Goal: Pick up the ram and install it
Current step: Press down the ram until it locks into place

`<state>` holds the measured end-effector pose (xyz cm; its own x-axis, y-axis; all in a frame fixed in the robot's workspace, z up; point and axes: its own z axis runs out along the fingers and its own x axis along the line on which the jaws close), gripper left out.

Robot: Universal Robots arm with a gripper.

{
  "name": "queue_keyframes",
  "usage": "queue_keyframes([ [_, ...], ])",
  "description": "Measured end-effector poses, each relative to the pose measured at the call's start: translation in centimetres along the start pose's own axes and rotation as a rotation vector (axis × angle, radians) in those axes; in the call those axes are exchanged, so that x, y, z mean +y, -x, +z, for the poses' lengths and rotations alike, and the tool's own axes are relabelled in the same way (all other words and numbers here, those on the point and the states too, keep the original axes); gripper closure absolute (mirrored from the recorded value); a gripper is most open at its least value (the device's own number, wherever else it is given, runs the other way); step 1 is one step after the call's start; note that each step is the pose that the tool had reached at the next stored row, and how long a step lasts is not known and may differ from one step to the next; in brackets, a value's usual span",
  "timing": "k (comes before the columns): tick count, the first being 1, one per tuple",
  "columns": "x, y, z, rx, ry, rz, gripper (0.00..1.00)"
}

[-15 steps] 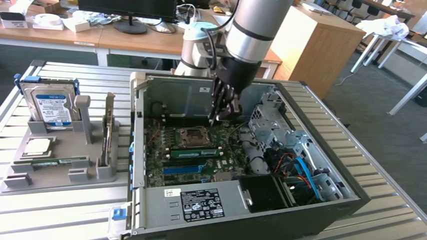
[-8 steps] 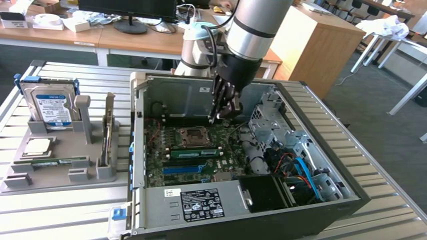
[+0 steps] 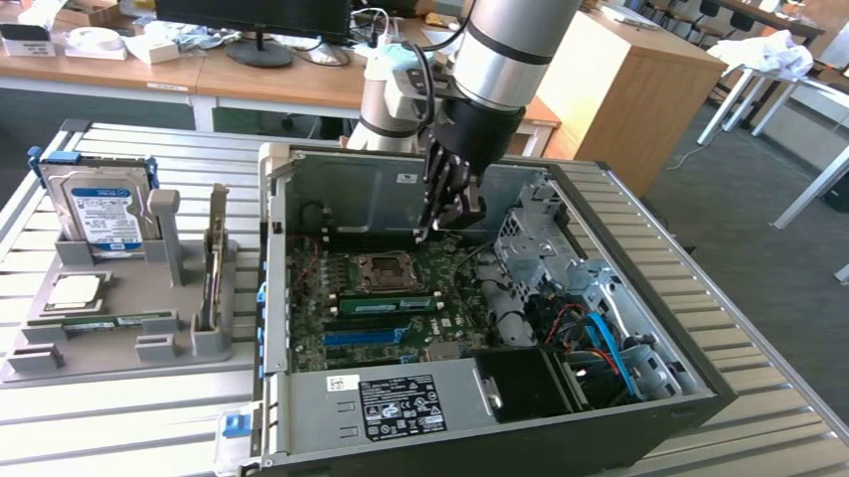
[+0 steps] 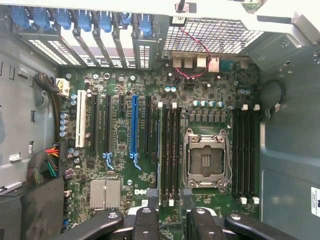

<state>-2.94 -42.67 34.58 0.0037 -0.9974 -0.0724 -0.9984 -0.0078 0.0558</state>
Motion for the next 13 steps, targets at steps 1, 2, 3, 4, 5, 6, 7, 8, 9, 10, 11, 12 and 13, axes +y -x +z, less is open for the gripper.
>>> queue_keyframes([
  [1, 0.0, 0.0, 0.0, 0.0, 0.0, 0.0, 0.69],
  [2, 0.0, 0.0, 0.0, 0.0, 0.0, 0.0, 0.69],
  [3, 0.0, 0.0, 0.0, 0.0, 0.0, 0.0, 0.69],
  [4, 0.0, 0.0, 0.0, 0.0, 0.0001, 0.0, 0.69],
  [5, 0.0, 0.0, 0.0, 0.0, 0.0, 0.0, 0.69],
  [6, 0.0, 0.0, 0.0, 0.0, 0.0, 0.0, 0.69],
  [7, 0.0, 0.0, 0.0, 0.0001, 0.0, 0.0, 0.69],
  [8, 0.0, 0.0, 0.0, 0.0, 0.0, 0.0, 0.69],
  [9, 0.0, 0.0, 0.0, 0.0, 0.0, 0.0, 0.69],
  [10, 0.0, 0.0, 0.0, 0.0, 0.0, 0.0, 0.71],
  [11, 0.0, 0.0, 0.0, 0.0001, 0.0, 0.0, 0.71],
  [12, 0.0, 0.0, 0.0, 0.0001, 0.0, 0.0, 0.77],
  [13, 0.0, 0.0, 0.0, 0.0, 0.0, 0.0, 0.83],
])
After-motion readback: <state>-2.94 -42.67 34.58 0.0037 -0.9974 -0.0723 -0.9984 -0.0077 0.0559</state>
